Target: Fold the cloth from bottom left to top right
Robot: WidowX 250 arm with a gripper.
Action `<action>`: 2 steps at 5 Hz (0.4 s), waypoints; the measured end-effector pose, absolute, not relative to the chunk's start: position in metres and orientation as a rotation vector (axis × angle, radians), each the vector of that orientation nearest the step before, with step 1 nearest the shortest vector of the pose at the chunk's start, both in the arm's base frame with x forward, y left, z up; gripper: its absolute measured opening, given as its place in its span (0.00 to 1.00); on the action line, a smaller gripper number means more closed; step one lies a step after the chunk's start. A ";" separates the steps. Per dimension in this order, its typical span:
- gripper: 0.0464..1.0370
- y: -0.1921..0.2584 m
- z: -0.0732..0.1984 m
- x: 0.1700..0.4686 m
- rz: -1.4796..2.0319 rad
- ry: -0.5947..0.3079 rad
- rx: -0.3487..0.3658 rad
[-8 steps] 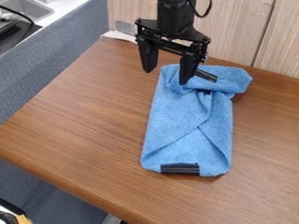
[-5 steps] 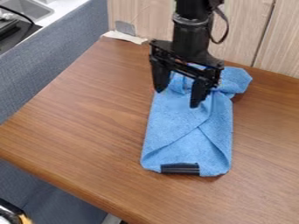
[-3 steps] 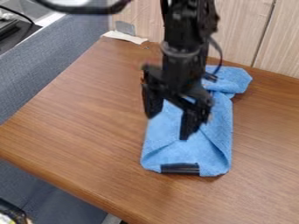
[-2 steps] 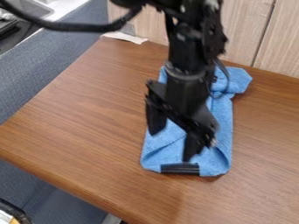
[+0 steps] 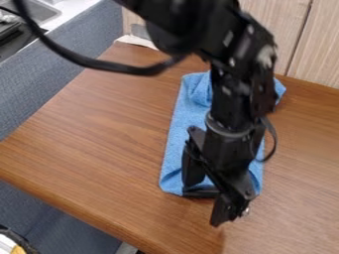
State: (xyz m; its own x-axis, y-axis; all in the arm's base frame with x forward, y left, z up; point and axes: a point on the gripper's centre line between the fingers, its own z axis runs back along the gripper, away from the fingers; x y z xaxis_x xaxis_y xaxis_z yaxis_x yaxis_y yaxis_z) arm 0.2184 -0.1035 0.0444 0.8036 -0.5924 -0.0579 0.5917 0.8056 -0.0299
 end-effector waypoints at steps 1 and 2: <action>0.96 -0.107 0.037 0.224 -0.663 0.072 -0.010; 0.91 -0.109 0.034 0.228 -0.677 0.073 -0.012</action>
State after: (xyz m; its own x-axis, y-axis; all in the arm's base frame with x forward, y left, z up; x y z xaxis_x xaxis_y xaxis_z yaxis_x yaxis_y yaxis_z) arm 0.2279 -0.1093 0.0344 0.7768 -0.6265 -0.0639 0.6256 0.7794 -0.0348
